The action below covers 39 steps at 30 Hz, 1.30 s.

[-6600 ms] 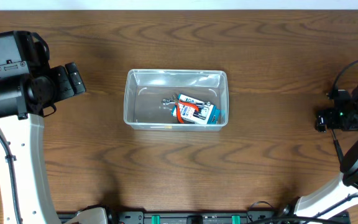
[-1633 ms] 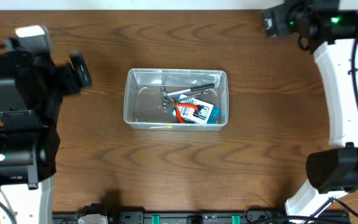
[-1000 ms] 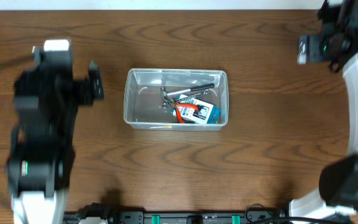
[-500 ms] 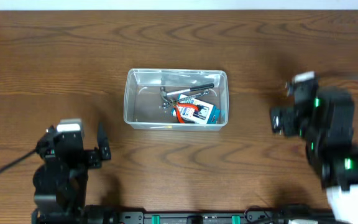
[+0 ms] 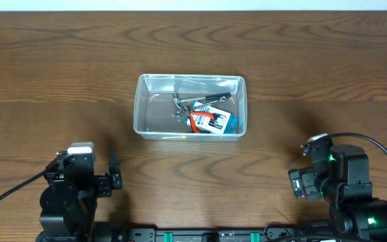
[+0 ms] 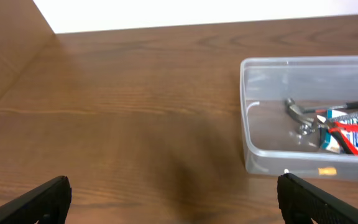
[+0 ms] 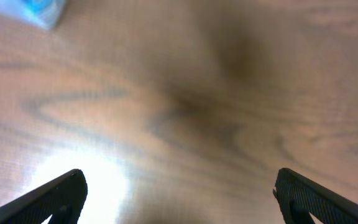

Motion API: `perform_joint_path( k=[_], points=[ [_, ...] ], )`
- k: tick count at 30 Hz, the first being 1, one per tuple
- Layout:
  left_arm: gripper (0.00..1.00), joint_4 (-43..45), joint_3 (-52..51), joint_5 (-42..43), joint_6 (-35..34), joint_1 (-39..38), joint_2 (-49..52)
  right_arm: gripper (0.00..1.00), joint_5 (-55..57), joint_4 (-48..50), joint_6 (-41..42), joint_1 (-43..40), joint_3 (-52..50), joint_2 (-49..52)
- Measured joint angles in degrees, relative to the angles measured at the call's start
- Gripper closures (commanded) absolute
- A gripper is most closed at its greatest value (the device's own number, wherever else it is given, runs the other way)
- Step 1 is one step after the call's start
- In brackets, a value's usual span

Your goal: Pack container

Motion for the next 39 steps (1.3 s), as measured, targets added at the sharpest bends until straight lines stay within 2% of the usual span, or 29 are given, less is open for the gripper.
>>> perform_joint_path(
  k=[12, 26, 29, 35, 39],
  points=[
    [0.02, -3.06, 0.0, 0.63, -0.15, 0.0, 0.0, 0.01, 0.15, -0.17, 0.0, 0.92, -0.04, -1.81],
    [0.02, -3.1, -0.07, 0.63, -0.13, 0.02, -2.4, 0.01, 0.15, 0.33, 0.0, 1.01, -0.39, -18.53],
    [0.02, -2.99, -1.03, 0.63, -0.15, 0.0, -5.01, 0.01, 0.17, 1.64, 0.0, 1.01, -2.86, -21.73],
    [0.02, -3.1, -8.33, 0.63, -0.13, 0.0, -9.7, 0.01, 0.2, 4.52, 0.0, 1.01, -15.1, -27.52],
    [0.02, -3.26, -13.38, 0.66, -0.15, 0.0, -12.94, 0.01, 0.17, 2.99, 0.0, 1.01, -20.46, -33.48]
  ],
)
